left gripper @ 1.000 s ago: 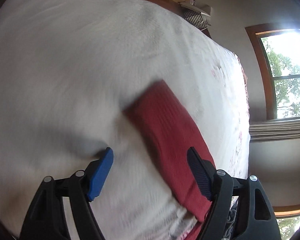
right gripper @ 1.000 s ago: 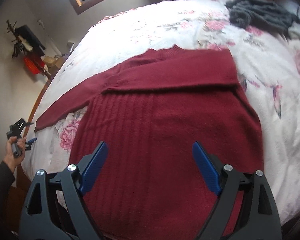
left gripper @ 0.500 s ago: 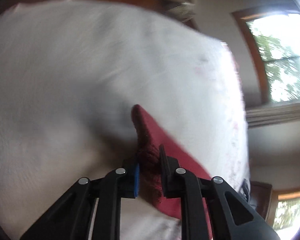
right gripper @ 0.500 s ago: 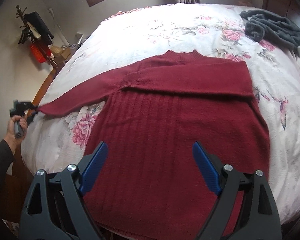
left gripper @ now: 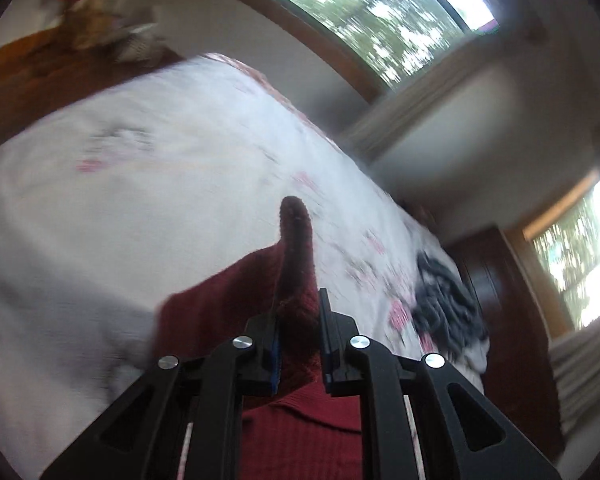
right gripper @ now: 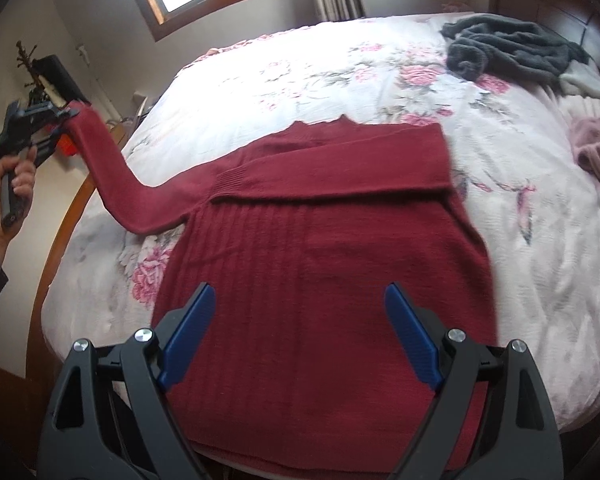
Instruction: Fold small clothes
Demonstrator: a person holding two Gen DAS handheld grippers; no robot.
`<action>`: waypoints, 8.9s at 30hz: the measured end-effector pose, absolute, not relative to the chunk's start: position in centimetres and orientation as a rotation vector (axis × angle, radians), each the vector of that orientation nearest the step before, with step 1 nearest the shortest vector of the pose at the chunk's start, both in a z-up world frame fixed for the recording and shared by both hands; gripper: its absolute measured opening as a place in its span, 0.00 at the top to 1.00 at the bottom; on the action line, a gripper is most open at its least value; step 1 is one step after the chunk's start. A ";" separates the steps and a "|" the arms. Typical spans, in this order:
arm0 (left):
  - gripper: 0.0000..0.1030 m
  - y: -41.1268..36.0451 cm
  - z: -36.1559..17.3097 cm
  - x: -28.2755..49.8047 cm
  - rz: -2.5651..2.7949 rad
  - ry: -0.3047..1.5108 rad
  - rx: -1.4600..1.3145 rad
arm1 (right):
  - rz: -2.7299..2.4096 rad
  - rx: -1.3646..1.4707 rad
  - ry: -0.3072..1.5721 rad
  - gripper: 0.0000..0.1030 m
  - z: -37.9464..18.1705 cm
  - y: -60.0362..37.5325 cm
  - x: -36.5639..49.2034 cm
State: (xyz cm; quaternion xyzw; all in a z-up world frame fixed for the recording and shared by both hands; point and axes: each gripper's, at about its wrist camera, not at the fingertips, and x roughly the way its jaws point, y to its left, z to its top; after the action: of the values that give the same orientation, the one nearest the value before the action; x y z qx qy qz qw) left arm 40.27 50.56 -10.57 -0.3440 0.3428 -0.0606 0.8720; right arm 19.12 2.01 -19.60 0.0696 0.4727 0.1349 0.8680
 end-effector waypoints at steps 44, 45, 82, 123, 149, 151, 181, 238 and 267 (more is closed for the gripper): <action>0.27 35.6 -34.3 23.5 -0.173 1.127 -0.797 | 0.421 0.751 1.532 0.59 -37.9 3.5 49.2; 0.27 35.7 -34.5 23.2 -0.174 1.132 -0.805 | 0.426 0.746 1.542 0.64 -38.0 3.9 49.3; 0.28 37.6 -28.9 32.0 -0.223 1.031 -0.682 | 0.216 0.683 1.306 0.95 -34.7 -13.4 48.2; 0.29 36.3 -31.7 38.3 -0.387 1.251 -0.602 | 0.400 0.743 1.300 0.66 -35.2 -14.0 41.2; 0.19 38.7 -37.8 10.1 -0.307 1.530 -0.847 | 0.368 0.744 1.657 0.44 -36.6 -18.2 12.8; 0.19 38.0 -37.4 10.4 -0.319 1.528 -0.846 | 0.363 0.731 1.661 0.44 -36.8 -17.7 12.8; 0.94 38.9 -38.0 8.6 -0.329 1.479 -1.069 | 0.434 0.827 1.593 0.95 -36.4 -18.2 10.9; 0.90 45.1 -34.7 47.8 -0.247 1.252 -1.151 | 0.353 0.923 1.342 0.79 -32.8 -16.6 49.8; 0.84 38.9 -32.2 48.1 -0.204 1.266 -0.341 | 0.343 0.442 1.334 0.70 -34.3 -14.2 49.4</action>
State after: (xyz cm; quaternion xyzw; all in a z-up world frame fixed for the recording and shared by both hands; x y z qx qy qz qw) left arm 48.12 38.87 -32.19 -0.1582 0.5877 -0.0946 0.7878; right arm 49.44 -14.17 -34.30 0.2023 0.6104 0.1570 0.7495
